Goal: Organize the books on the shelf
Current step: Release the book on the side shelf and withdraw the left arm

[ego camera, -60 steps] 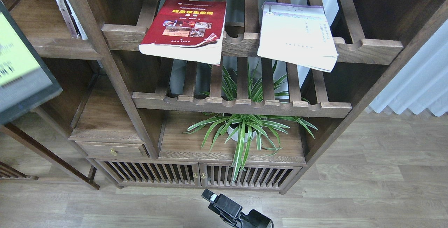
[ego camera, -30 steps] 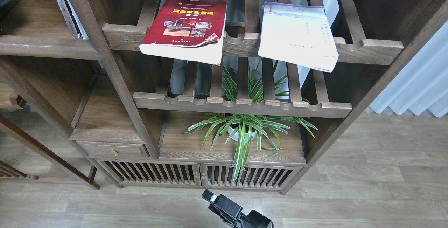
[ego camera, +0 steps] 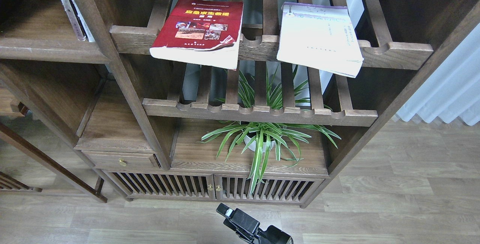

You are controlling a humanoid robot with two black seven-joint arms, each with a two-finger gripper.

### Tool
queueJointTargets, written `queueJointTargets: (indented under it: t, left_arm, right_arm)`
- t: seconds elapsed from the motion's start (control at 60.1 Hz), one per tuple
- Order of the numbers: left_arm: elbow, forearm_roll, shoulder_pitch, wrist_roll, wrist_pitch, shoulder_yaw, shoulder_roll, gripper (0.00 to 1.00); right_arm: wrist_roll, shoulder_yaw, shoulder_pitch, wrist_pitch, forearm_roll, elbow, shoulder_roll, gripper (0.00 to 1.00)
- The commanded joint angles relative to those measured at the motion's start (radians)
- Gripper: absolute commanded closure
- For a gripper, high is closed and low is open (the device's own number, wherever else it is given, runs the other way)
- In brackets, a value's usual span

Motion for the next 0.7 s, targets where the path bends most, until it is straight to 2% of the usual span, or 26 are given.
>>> queueJointTargets:
  t: [0.0, 0.1, 0.167, 0.2, 0.233, 0.25, 0.266, 0.45, 0.516, 0.683]
  left_arm:
    - [0.078, 0.000, -0.085, 0.000, 0.000, 0.070, -0.038, 0.93]
    - [0.104, 0.000, -0.115, 0.000, 0.000, 0.103, -0.056, 0.93]
    - [0.118, -0.003, -0.116, -0.002, 0.000, 0.113, -0.061, 0.88]
    - [0.125, -0.017, -0.112, -0.006, 0.000, 0.120, -0.066, 0.82]
    - [0.138, -0.024, -0.111, -0.008, 0.000, 0.121, -0.084, 0.72]
    - [0.142, -0.049, -0.100, -0.009, 0.000, 0.124, -0.111, 0.61]
    - [0.144, -0.063, -0.096, -0.010, 0.000, 0.124, -0.116, 0.57]
    - [0.141, -0.181, -0.053, -0.008, 0.000, 0.129, -0.115, 0.38]
    - [0.135, -0.216, -0.040, -0.008, 0.000, 0.124, -0.110, 0.34]
    - [0.130, -0.282, -0.020, -0.010, 0.000, 0.112, -0.098, 0.33]
  right_arm:
    - [0.001, 0.001, 0.000, 0.000, 0.000, 0.000, 0.000, 0.03]
    - [0.001, 0.001, 0.000, 0.000, 0.002, 0.001, 0.000, 0.03]
    - [0.001, 0.001, 0.000, 0.000, 0.002, 0.001, 0.000, 0.03]
    - [0.001, 0.001, 0.000, 0.000, 0.002, 0.001, 0.000, 0.03]
    - [0.001, 0.001, 0.000, 0.000, 0.002, 0.001, 0.000, 0.03]
    - [0.001, 0.001, 0.000, 0.000, 0.002, 0.001, 0.000, 0.03]
    - [0.001, 0.001, 0.000, 0.000, 0.002, 0.001, 0.000, 0.03]
    - [0.001, 0.001, 0.000, 0.000, 0.002, 0.004, 0.000, 0.03]
    - [0.003, 0.001, 0.000, 0.000, 0.002, 0.004, 0.000, 0.03]
    - [0.006, 0.001, 0.000, 0.000, 0.002, 0.004, 0.000, 0.03]
